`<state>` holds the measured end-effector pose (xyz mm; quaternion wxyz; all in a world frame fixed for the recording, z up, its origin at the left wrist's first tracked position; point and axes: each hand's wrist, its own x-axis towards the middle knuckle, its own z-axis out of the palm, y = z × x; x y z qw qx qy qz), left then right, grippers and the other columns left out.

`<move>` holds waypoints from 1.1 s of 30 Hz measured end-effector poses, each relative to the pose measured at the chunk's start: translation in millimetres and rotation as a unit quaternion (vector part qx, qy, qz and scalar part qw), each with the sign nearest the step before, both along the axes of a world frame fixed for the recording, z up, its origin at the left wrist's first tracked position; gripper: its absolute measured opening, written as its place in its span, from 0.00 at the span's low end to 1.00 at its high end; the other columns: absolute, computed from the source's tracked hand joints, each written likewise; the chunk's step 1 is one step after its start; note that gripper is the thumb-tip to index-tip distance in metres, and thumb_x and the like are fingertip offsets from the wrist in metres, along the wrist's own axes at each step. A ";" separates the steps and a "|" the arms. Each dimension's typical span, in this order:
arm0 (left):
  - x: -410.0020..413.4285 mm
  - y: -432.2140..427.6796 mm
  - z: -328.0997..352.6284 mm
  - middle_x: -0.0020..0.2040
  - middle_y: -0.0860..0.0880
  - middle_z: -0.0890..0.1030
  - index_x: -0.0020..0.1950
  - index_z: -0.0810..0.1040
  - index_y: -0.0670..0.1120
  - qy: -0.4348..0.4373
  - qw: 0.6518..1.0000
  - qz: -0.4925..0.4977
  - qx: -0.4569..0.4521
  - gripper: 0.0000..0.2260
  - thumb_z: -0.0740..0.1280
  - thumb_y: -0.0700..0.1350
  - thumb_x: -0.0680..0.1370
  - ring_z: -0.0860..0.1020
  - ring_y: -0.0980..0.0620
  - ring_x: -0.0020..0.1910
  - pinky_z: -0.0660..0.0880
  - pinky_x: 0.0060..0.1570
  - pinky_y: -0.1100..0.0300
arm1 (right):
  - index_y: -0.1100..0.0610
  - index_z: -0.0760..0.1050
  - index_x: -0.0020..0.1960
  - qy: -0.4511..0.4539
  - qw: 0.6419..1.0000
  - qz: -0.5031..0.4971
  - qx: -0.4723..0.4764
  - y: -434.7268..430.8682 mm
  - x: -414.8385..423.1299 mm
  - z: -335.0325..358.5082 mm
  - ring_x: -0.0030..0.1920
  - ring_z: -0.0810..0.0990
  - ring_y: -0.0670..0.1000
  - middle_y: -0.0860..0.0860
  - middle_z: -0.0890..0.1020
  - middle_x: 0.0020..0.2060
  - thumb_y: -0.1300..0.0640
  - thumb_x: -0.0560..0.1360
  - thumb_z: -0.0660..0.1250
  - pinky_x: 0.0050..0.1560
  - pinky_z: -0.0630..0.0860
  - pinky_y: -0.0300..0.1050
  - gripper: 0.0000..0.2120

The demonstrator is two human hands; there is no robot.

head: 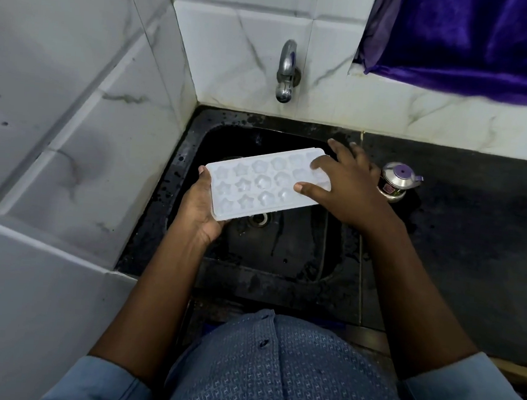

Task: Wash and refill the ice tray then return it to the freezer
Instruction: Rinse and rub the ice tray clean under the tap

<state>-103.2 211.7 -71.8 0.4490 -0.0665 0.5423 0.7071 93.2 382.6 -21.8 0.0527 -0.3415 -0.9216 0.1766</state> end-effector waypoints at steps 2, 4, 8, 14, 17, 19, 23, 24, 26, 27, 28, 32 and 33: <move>-1.3 0.7 0.0 0.57 0.43 0.88 0.63 0.82 0.47 0.003 1.000 -0.003 0.000 0.28 0.50 0.64 0.87 0.88 0.42 0.52 0.84 0.46 0.43 | 0.43 0.72 0.70 0.000 1.000 0.005 0.000 -2.6 -1.3 1.3 0.83 0.45 0.59 0.50 0.54 0.84 0.26 0.72 0.67 0.76 0.49 0.68 0.33; -1.4 1.8 -0.9 0.58 0.43 0.88 0.64 0.82 0.46 0.003 1.000 -0.009 0.002 0.29 0.50 0.64 0.87 0.88 0.42 0.53 0.83 0.48 0.43 | 0.42 0.72 0.69 -0.011 1.000 0.018 -0.006 -5.2 -2.7 1.1 0.83 0.44 0.60 0.49 0.53 0.84 0.25 0.70 0.68 0.76 0.48 0.68 0.34; -0.5 2.6 -2.2 0.59 0.43 0.88 0.64 0.82 0.46 0.012 1.000 -0.023 -0.001 0.30 0.49 0.65 0.87 0.88 0.42 0.53 0.83 0.47 0.44 | 0.40 0.75 0.65 -0.035 0.998 0.047 -0.016 -9.1 -7.4 -2.6 0.83 0.41 0.60 0.49 0.49 0.84 0.24 0.68 0.69 0.76 0.45 0.67 0.31; -3.7 3.8 -1.4 0.61 0.42 0.87 0.67 0.81 0.46 0.016 0.999 -0.027 -0.002 0.30 0.49 0.66 0.86 0.87 0.40 0.56 0.83 0.47 0.43 | 0.40 0.76 0.65 -0.046 0.999 0.027 -0.004 -4.9 -9.1 -1.3 0.83 0.42 0.61 0.50 0.50 0.85 0.25 0.72 0.65 0.76 0.45 0.67 0.28; -4.0 3.9 -2.8 0.62 0.42 0.86 0.69 0.80 0.45 0.015 0.999 -0.027 -0.005 0.31 0.50 0.66 0.86 0.87 0.40 0.57 0.83 0.49 0.43 | 0.42 0.78 0.59 -0.045 0.998 0.035 -0.018 -6.4 -8.6 1.1 0.83 0.41 0.60 0.50 0.50 0.85 0.26 0.73 0.65 0.76 0.44 0.66 0.25; -3.0 4.3 -4.0 0.63 0.41 0.86 0.71 0.79 0.45 0.017 0.999 -0.031 -0.005 0.31 0.50 0.66 0.86 0.86 0.39 0.58 0.83 0.50 0.42 | 0.43 0.78 0.59 -0.047 0.998 0.047 -0.023 -7.5 -9.0 1.6 0.83 0.40 0.59 0.50 0.49 0.85 0.26 0.73 0.66 0.77 0.44 0.66 0.24; -1.8 5.8 -2.0 0.63 0.41 0.86 0.72 0.78 0.45 0.013 0.999 -0.035 -0.002 0.31 0.50 0.66 0.86 0.87 0.40 0.57 0.85 0.44 0.44 | 0.40 0.76 0.64 -0.043 0.998 0.041 -0.015 -3.4 -9.2 2.7 0.83 0.41 0.60 0.49 0.49 0.85 0.26 0.73 0.66 0.76 0.44 0.67 0.26; -1.3 6.2 -0.4 0.62 0.42 0.86 0.71 0.79 0.45 0.010 0.999 -0.034 0.001 0.31 0.50 0.65 0.86 0.87 0.41 0.55 0.85 0.42 0.45 | 0.40 0.76 0.65 -0.045 0.998 0.036 -0.011 -2.1 -8.5 3.2 0.83 0.41 0.60 0.49 0.50 0.85 0.26 0.74 0.65 0.76 0.45 0.68 0.27; -1.0 7.3 1.3 0.59 0.42 0.87 0.70 0.79 0.45 0.006 0.999 -0.033 0.002 0.30 0.49 0.65 0.87 0.88 0.41 0.51 0.85 0.38 0.46 | 0.41 0.76 0.65 -0.047 0.998 0.029 -0.007 -0.9 -6.9 3.8 0.83 0.41 0.60 0.50 0.50 0.85 0.26 0.74 0.64 0.77 0.46 0.68 0.27; -0.7 7.7 1.6 0.58 0.43 0.88 0.70 0.80 0.45 0.006 0.999 -0.031 0.001 0.30 0.49 0.64 0.87 0.88 0.42 0.50 0.85 0.37 0.46 | 0.41 0.77 0.64 -0.045 0.999 0.027 -0.008 -1.1 -6.4 4.3 0.83 0.42 0.60 0.50 0.51 0.85 0.26 0.75 0.63 0.77 0.46 0.68 0.26; 0.0 7.7 2.1 0.58 0.43 0.88 0.70 0.80 0.45 0.006 0.999 -0.031 0.000 0.30 0.50 0.64 0.87 0.88 0.42 0.50 0.85 0.37 0.46 | 0.42 0.78 0.63 -0.044 0.999 0.029 -0.010 -1.7 -6.3 4.6 0.83 0.42 0.60 0.50 0.51 0.85 0.26 0.75 0.63 0.76 0.46 0.68 0.25; 0.0 6.6 0.0 0.62 0.41 0.86 0.73 0.78 0.44 0.010 0.999 -0.034 0.000 0.32 0.50 0.66 0.86 0.87 0.40 0.56 0.85 0.41 0.46 | 0.45 0.79 0.58 -0.051 0.997 0.052 -0.021 -4.0 -10.1 4.5 0.83 0.42 0.59 0.50 0.52 0.84 0.27 0.75 0.64 0.77 0.46 0.66 0.24; -0.1 6.0 -0.2 0.62 0.41 0.86 0.73 0.78 0.44 0.012 0.999 -0.034 0.000 0.32 0.50 0.66 0.86 0.87 0.40 0.56 0.85 0.41 0.46 | 0.44 0.79 0.58 -0.048 0.997 0.055 -0.025 -3.9 -11.1 4.1 0.83 0.42 0.59 0.49 0.52 0.84 0.27 0.75 0.65 0.77 0.46 0.66 0.24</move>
